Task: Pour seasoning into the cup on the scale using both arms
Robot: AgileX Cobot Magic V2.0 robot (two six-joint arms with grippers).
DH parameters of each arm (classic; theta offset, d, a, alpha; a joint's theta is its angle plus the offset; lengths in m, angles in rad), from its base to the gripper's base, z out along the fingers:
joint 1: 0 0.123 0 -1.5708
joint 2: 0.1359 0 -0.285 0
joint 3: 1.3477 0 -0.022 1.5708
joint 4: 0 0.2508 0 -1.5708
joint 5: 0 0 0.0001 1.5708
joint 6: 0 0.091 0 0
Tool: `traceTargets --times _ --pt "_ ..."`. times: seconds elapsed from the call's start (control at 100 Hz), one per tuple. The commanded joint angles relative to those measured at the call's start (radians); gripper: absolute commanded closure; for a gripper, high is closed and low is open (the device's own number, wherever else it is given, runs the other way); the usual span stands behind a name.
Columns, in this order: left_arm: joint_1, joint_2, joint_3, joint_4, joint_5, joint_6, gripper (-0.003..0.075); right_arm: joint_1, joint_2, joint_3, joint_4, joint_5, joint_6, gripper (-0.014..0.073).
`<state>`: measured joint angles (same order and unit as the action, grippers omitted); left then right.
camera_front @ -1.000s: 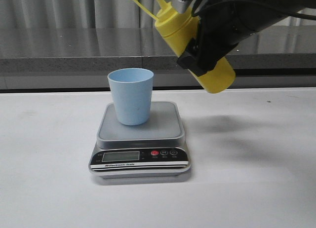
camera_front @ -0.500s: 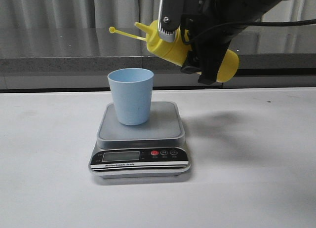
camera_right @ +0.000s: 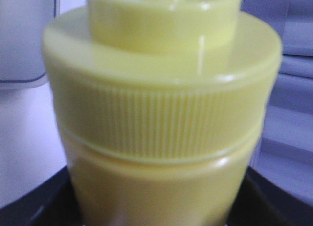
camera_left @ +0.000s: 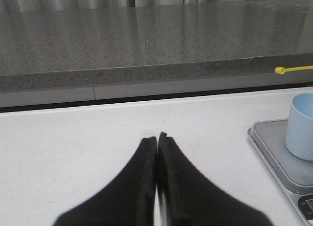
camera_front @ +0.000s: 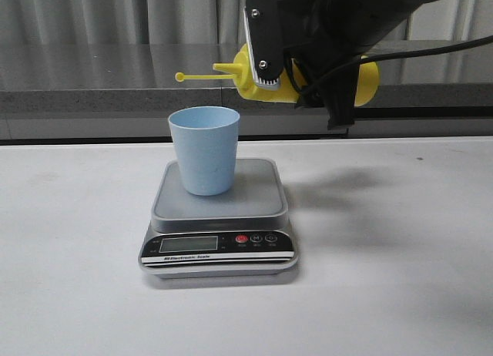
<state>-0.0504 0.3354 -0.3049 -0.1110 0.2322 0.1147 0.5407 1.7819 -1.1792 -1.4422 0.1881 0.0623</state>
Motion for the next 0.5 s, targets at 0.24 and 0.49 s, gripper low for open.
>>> traceTargets --times 0.24,0.49 --pt "0.002 0.007 -0.029 -0.003 -0.083 0.001 0.0740 0.031 -0.049 -0.034 -0.166 0.064 -0.009 0.0305" --pt "0.002 0.007 -0.029 -0.003 -0.083 0.001 0.0740 0.031 -0.049 -0.034 -0.263 0.076 -0.009 0.0305"
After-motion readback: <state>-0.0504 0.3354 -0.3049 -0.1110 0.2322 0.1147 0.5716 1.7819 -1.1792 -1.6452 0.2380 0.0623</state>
